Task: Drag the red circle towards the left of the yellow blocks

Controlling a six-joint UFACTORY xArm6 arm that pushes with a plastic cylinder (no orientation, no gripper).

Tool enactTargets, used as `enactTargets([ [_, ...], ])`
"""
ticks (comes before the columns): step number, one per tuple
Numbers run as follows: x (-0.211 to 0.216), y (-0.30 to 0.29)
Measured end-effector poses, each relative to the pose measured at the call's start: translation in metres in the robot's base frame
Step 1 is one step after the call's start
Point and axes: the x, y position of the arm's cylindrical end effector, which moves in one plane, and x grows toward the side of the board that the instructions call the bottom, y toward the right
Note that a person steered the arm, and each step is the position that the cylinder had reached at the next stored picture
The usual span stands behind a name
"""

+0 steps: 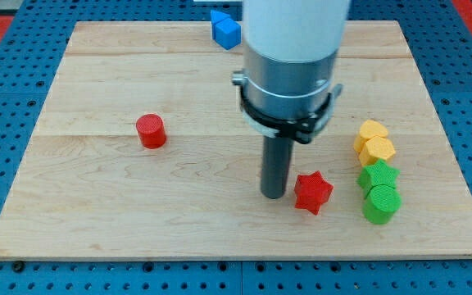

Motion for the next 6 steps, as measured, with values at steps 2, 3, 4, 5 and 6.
enactTargets([
  [2,-0.017,0.009],
  [3,-0.042,-0.1],
  [4,-0.039,-0.166],
  [5,-0.066,-0.233],
  [6,-0.112,-0.25],
])
